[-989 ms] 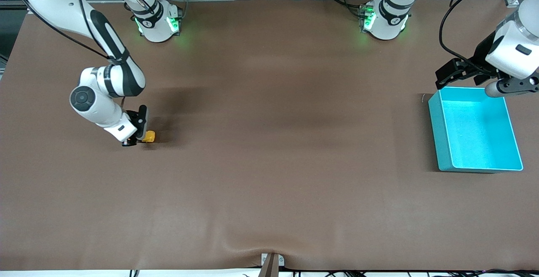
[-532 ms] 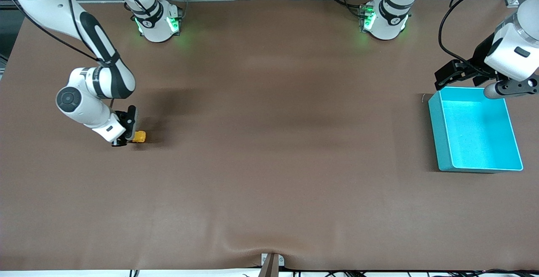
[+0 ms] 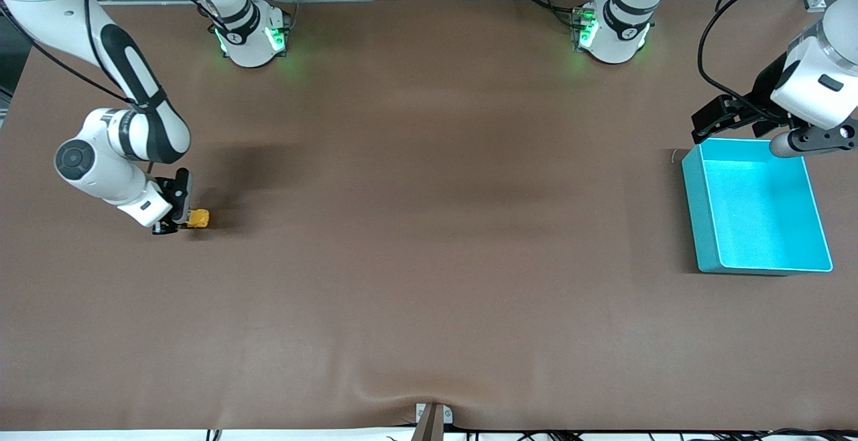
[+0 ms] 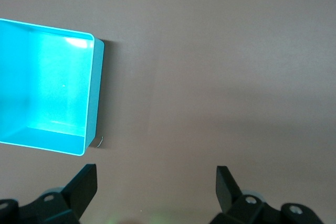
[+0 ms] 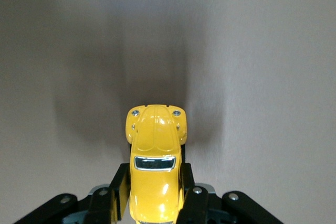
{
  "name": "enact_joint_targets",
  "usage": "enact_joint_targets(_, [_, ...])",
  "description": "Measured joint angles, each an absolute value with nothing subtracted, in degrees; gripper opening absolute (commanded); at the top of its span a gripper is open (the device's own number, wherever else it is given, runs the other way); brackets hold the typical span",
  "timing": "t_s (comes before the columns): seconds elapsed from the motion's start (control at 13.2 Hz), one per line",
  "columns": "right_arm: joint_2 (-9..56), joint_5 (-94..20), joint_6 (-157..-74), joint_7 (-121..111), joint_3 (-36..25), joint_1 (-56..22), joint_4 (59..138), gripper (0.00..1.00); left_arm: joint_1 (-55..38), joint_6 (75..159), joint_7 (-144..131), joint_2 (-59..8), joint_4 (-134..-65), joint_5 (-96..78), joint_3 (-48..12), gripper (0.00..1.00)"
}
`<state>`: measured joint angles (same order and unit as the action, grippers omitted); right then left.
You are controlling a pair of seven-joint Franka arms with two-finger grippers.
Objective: Wind and store yellow beetle car
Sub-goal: 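Drag the held car backward along the table with the right gripper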
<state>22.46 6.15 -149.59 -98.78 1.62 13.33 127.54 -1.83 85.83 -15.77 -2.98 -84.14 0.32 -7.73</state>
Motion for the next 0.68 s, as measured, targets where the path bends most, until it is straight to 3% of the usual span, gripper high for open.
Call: enact_joint_targets(0.68, [23.8, 6.2, -149.5, -102.3, 1.6, 18.4, 125.4, 0.26, -1.8, 85.8, -15.8, -3.0, -84.1, 0.3, -7.8, 1.0])
